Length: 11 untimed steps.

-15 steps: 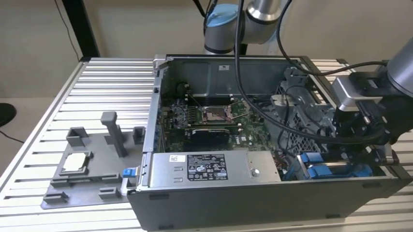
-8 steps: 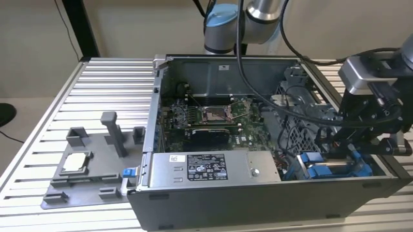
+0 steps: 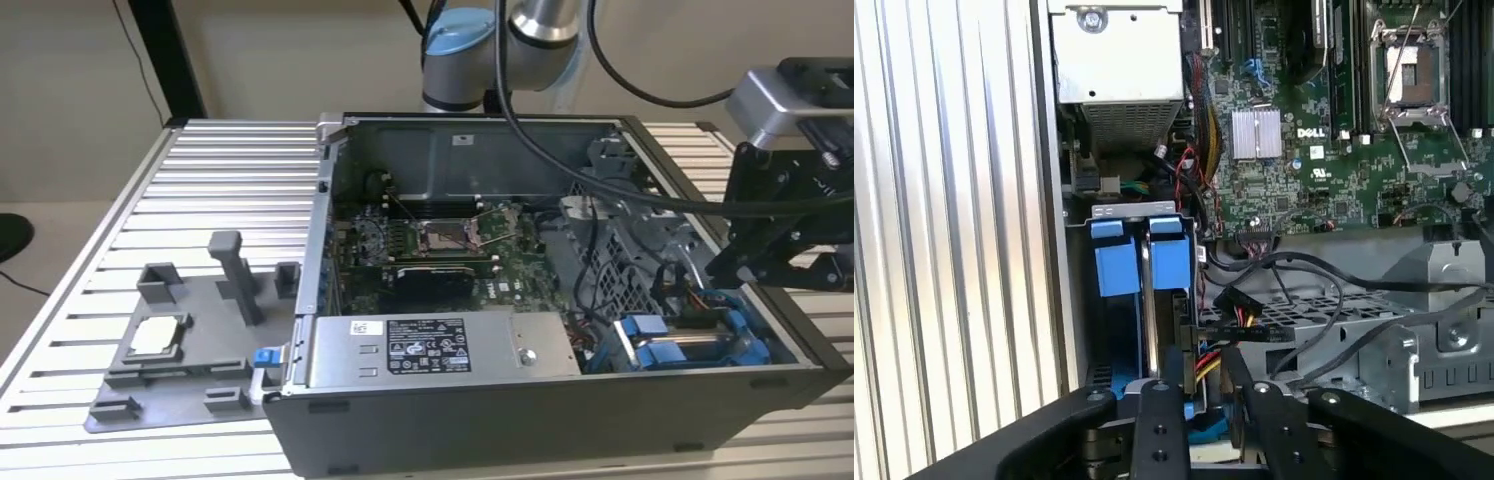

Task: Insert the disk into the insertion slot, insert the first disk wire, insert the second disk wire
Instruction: 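Insert the second disk wire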

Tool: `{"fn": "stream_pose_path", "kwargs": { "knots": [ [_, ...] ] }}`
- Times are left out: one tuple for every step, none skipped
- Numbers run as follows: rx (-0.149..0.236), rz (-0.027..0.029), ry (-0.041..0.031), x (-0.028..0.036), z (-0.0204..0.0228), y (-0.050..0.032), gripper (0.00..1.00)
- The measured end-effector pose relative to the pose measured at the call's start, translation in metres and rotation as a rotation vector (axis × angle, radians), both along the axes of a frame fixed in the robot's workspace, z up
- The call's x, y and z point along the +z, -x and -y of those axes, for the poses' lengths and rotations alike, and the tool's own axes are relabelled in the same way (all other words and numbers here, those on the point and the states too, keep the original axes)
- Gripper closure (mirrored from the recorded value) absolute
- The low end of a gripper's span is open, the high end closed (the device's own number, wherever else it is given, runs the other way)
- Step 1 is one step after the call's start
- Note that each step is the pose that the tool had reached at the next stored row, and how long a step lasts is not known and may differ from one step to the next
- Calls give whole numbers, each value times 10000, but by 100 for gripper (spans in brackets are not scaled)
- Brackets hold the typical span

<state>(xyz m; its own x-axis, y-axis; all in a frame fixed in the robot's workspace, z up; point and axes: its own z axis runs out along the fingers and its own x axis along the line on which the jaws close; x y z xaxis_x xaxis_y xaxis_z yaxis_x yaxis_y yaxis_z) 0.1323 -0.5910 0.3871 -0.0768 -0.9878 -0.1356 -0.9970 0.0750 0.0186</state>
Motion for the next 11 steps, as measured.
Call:
{"fn": "stream_pose_path", "kwargs": {
  "knots": [
    [0, 0, -2, 0, 0, 0, 100],
    [1, 0, -2, 0, 0, 0, 100],
    [1, 0, -1, 0, 0, 0, 100],
    [1, 0, 0, 1, 0, 0, 100],
    [2, 0, -1, 0, 0, 0, 100],
    [2, 0, 0, 1, 0, 0, 100],
    [3, 0, 0, 1, 0, 0, 100],
    [4, 0, 0, 2, 0, 0, 100],
    [5, 0, 0, 2, 0, 0, 100],
    [6, 0, 0, 2, 0, 0, 100],
    [6, 0, 0, 2, 0, 0, 100]
  ]
}}
